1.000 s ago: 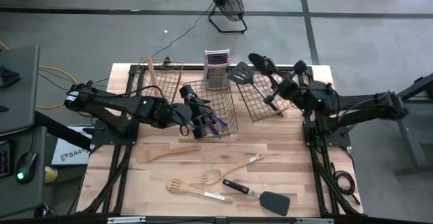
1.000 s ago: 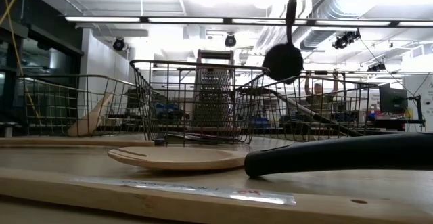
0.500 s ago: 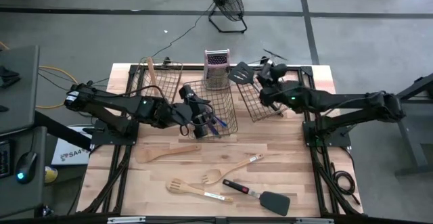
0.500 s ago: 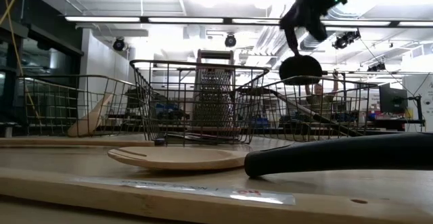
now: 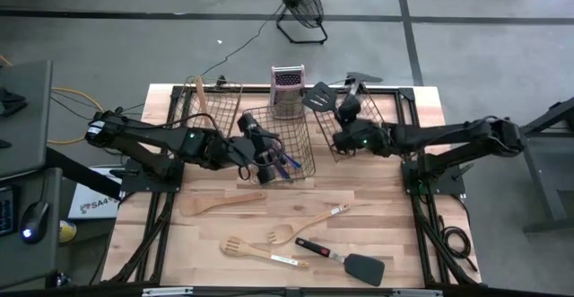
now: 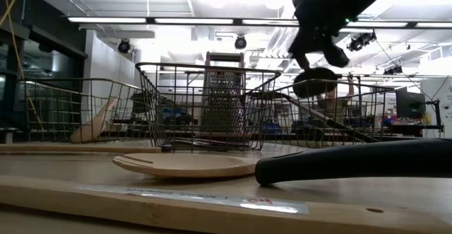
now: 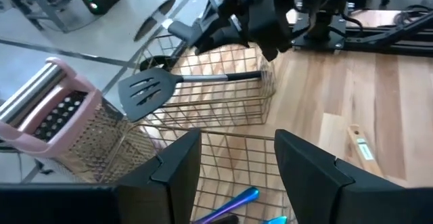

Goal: Pick & Place Kitchen Items
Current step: Put the left black spatula into the right wire basket

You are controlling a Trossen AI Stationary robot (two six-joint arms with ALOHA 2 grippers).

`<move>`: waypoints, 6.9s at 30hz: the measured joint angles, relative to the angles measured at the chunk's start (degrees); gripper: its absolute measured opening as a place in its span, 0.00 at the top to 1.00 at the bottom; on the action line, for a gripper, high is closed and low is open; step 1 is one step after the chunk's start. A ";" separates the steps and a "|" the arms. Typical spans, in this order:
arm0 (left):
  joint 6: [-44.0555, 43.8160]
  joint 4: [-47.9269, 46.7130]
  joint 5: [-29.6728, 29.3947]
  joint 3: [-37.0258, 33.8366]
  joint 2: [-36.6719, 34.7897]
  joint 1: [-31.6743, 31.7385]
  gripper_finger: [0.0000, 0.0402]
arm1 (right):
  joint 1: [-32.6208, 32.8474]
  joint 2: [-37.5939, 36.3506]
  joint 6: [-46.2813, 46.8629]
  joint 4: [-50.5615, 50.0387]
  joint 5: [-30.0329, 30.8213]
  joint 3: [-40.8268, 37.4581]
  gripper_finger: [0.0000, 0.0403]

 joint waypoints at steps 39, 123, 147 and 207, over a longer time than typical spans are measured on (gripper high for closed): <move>0.04 -1.22 1.09 0.00 0.04 0.00 0.54 | 3.66 0.47 15.39 -6.66 -4.19 0.04 0.90; 0.04 -2.43 1.51 0.00 0.04 -0.01 0.54 | -2.79 3.33 62.35 -0.09 -15.25 -0.04 0.40; 0.04 -3.09 1.51 0.00 0.04 -0.02 0.54 | -4.97 -1.60 86.87 4.91 -2.38 -0.02 0.40; -1.42 -5.60 1.51 -0.02 0.04 0.00 0.54 | -17.11 7.75 105.65 -10.36 -32.77 -0.63 1.00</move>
